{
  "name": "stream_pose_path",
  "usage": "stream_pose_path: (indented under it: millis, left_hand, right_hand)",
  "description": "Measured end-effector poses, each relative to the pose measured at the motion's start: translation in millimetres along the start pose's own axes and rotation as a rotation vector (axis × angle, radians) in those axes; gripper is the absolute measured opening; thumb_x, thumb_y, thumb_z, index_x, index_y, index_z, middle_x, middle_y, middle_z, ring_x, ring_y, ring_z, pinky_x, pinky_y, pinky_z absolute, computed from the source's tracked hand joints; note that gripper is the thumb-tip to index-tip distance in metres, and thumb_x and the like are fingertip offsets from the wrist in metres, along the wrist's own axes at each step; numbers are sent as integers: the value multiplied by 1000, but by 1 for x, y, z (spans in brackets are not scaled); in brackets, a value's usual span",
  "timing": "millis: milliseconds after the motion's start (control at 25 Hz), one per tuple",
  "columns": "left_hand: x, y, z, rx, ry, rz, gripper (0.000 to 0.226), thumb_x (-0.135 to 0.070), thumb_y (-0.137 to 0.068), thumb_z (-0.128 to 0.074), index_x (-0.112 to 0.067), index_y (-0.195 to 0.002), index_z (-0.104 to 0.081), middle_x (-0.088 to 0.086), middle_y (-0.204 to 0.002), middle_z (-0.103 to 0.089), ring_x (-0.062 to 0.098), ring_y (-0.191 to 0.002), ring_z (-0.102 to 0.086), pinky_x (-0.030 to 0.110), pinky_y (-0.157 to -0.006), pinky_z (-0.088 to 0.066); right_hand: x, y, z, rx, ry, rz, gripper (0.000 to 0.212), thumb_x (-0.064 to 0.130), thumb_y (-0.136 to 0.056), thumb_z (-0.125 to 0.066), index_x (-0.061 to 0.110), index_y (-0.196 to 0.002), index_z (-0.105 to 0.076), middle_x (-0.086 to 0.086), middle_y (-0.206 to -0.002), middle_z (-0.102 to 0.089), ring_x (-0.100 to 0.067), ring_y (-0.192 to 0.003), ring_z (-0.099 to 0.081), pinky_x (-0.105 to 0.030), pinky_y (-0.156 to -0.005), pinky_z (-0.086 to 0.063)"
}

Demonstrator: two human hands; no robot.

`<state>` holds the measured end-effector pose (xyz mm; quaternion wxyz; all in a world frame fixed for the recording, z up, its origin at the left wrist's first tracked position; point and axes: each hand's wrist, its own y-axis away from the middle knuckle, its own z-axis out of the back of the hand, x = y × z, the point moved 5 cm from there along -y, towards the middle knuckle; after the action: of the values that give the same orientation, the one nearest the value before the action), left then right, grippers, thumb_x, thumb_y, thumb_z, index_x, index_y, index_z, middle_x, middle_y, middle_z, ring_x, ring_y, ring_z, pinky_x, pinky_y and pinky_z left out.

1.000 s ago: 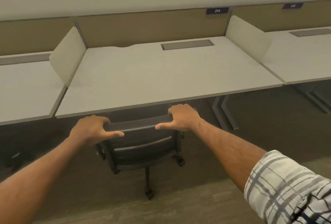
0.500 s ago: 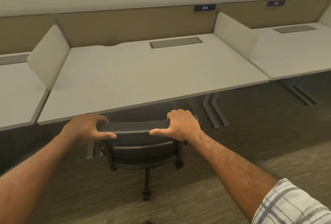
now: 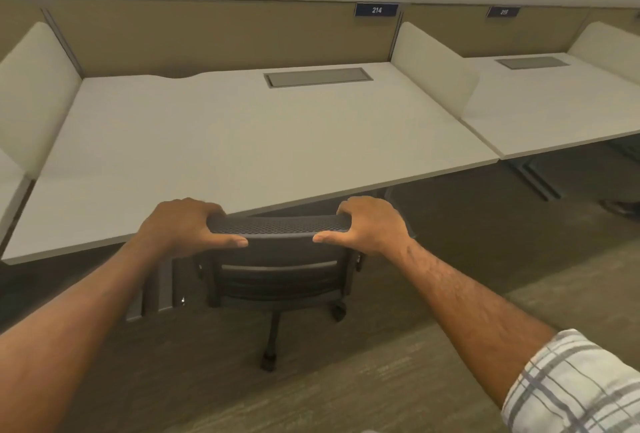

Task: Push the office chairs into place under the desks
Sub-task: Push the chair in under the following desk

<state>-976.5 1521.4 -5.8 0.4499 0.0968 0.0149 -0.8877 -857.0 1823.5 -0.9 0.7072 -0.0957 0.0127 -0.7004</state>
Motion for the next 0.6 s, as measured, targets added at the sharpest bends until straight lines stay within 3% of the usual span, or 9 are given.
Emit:
stream_pose_path:
  millis: [120, 280, 480, 600]
  left_hand:
    - [-21, -23, -6, 7, -11, 30, 105, -114, -45, -28, -40, -109, -66, -18, -94, -68, 13, -89, -62, 35, -81, -51]
    - [-64, -55, -9, 15, -16, 52, 105, -114, -46, -23, -36, -102, -66, -15, -86, -67, 16, -84, -63, 39, -84, -55]
    - [-109, -89, -17, 1, 37, 115, 103, -113, -49, -19, -32, -90, -66, -13, -75, -64, 14, -75, -61, 38, -76, -54]
    - [-124, -109, -16, -8, 44, 160, 106, -113, -50, -16, -31, -94, -67, -14, -77, -64, 15, -78, -61, 39, -78, -55]
  right_hand:
    - [-35, -17, 0, 111, -16, -16, 109, 111, -59, -25, 22, -98, -73, 5, -91, -75, -17, -84, -68, -42, -79, -58]
    - [-93, -41, 3, 210, -57, -68, 112, 110, -59, -15, 23, -100, -72, 3, -95, -74, -18, -87, -65, -41, -83, -56]
    - [-157, -66, 5, 232, -22, -37, 84, 95, -80, -23, 32, -105, -73, 6, -101, -74, -16, -91, -64, -37, -81, -52]
    - [-182, -83, 6, 232, 5, -16, 71, 88, -88, -29, 34, -103, -72, 7, -96, -74, -16, -88, -63, -36, -78, -51]
